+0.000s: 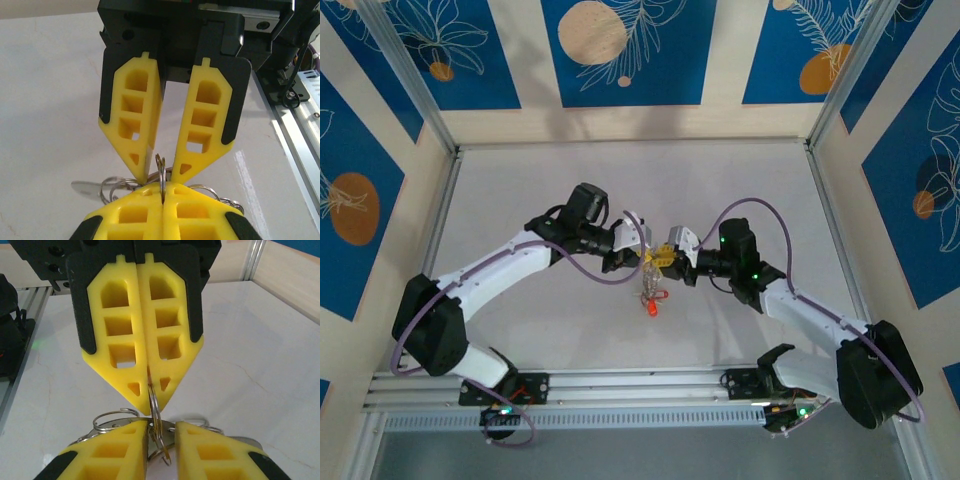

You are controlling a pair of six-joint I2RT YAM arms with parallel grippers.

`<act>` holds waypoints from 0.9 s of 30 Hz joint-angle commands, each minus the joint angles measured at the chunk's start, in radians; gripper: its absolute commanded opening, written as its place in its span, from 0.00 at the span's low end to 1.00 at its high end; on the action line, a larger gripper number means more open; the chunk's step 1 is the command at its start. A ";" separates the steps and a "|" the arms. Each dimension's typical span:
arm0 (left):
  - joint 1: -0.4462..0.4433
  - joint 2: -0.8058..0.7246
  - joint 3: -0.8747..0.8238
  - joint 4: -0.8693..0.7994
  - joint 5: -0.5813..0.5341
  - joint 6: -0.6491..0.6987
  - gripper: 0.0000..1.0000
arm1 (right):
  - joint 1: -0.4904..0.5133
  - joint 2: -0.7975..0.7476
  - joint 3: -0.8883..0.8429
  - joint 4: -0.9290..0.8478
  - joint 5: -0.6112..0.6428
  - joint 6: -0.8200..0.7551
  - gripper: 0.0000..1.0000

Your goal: Put the keys on the keyring

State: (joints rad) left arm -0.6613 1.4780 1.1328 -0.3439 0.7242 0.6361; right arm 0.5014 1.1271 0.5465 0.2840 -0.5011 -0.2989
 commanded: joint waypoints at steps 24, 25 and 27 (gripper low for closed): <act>0.012 -0.071 -0.048 0.168 0.002 -0.075 0.00 | 0.007 -0.101 -0.102 0.063 0.105 0.076 0.45; 0.012 -0.070 -0.048 0.180 0.007 -0.084 0.00 | 0.011 -0.099 -0.102 0.070 0.110 0.076 0.43; 0.012 -0.065 -0.050 0.196 0.012 -0.107 0.00 | 0.018 -0.099 -0.104 0.092 0.135 0.080 0.38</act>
State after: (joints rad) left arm -0.6563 1.4353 1.0847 -0.2165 0.7040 0.5640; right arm 0.5076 1.0309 0.4614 0.3523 -0.4042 -0.2317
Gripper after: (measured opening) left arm 0.042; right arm 0.396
